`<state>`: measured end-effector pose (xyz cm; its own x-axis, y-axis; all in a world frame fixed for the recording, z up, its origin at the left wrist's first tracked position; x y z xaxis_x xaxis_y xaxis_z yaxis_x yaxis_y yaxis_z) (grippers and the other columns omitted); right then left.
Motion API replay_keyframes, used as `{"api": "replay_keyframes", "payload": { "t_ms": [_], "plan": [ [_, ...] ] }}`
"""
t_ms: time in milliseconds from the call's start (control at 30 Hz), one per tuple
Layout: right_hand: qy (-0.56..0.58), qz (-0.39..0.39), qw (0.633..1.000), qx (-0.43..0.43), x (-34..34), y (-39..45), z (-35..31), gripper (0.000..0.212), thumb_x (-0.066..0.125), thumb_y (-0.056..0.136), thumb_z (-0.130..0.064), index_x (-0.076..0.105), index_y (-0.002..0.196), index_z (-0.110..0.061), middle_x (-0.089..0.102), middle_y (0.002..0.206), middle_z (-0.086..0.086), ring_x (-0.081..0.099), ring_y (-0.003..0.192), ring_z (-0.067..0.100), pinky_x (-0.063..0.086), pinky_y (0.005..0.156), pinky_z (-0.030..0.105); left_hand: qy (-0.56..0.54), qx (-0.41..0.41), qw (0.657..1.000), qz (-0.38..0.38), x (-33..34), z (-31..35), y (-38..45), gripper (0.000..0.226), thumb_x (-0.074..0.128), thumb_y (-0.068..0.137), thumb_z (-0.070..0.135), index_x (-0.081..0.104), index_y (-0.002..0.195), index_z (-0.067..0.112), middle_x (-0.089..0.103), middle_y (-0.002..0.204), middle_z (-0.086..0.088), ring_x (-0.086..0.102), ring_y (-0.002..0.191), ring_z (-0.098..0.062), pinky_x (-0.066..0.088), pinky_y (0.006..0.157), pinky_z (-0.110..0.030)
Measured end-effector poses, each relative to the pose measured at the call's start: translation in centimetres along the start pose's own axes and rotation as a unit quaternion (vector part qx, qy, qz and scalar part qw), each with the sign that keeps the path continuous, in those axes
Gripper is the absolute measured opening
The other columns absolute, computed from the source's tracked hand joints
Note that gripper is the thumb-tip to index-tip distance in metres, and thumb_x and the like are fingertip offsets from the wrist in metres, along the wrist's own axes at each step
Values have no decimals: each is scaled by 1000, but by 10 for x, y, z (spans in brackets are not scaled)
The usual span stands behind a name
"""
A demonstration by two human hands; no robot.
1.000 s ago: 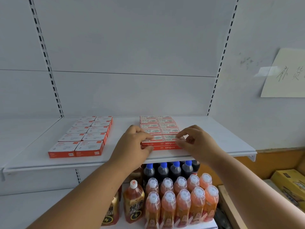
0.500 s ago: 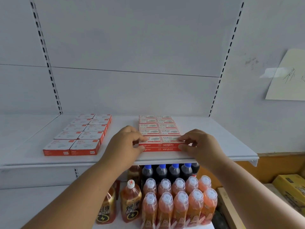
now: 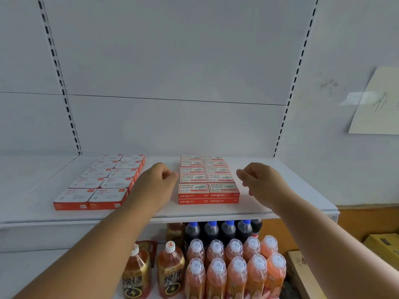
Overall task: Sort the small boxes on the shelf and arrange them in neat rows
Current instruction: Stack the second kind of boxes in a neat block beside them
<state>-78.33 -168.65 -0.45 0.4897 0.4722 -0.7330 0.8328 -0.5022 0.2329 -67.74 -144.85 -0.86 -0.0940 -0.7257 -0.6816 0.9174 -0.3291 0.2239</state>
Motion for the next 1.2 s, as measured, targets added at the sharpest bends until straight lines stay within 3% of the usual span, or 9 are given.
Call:
{"api": "replay_keyframes", "payload": {
  "t_ms": [67,167,300,767,900,1033,1100,1133,1200],
  "plan": [
    [-31,-46,997,45,4,11,-4,44,44,98,-46,67,85,-11,70,83,8,62,71,25,53,71,37,80,-27,996,-26,1,0,15,37,40,100,38,62,86,13,67,87,-8,62,79,-22,46,66,-34],
    [-91,-110,988,52,15,22,-8,55,37,99,-50,63,81,-5,70,84,10,59,71,22,49,69,35,167,-23,982,-86,9,2,27,44,38,100,46,66,85,16,68,86,-3,61,78,-17,47,68,-31],
    [-127,-127,984,22,22,26,-5,44,41,100,-45,50,70,-14,59,74,5,52,66,18,41,61,30,183,-3,973,-139,19,5,27,37,41,101,44,69,93,20,69,89,4,64,81,-12,50,72,-28],
    [-161,-143,976,22,24,27,-8,40,41,99,-47,51,70,-21,60,76,-2,53,68,15,41,62,28,219,29,964,-149,25,0,40,39,34,102,43,66,100,22,69,93,4,63,81,-9,51,71,-26],
    [-161,-138,977,26,24,26,-10,40,41,100,-46,50,69,-22,60,75,-3,53,67,14,41,60,27,213,28,965,-152,27,-1,42,39,34,102,44,66,101,22,68,92,5,64,81,-9,56,77,-29],
    [-199,-85,976,19,22,26,-10,45,38,97,-54,54,79,-17,62,80,-1,57,70,15,44,62,30,209,54,974,-66,19,7,34,34,36,101,47,54,89,21,60,83,8,58,73,-8,44,58,-22],
    [-206,-6,978,-34,17,25,-13,40,40,95,-57,58,92,-22,61,95,-6,58,87,15,47,73,30,198,118,973,3,14,18,31,23,41,100,44,51,96,23,60,100,6,57,87,-10,48,69,-24],
    [-203,8,976,-73,16,24,-16,39,41,95,-57,59,106,-24,59,110,-7,56,103,15,46,85,31,189,148,971,2,15,22,31,22,42,100,42,52,108,24,58,116,5,55,102,-12,50,84,-27],
    [-212,-40,967,-134,19,27,-21,49,38,98,-53,46,138,-26,44,144,-8,37,136,15,30,110,32,177,168,967,-71,24,26,35,39,39,102,41,43,139,28,39,151,8,38,136,-15,38,111,-34]
  ]
}}
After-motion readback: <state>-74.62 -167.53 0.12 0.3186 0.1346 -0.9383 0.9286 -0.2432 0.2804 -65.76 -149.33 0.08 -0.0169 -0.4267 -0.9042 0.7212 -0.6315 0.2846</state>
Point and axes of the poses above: each hand's wrist, its own y-axis towards the middle knuckle, its own x-axis out of the palm, z = x × y, the point moved 4 cm from there along y, towards the middle knuckle
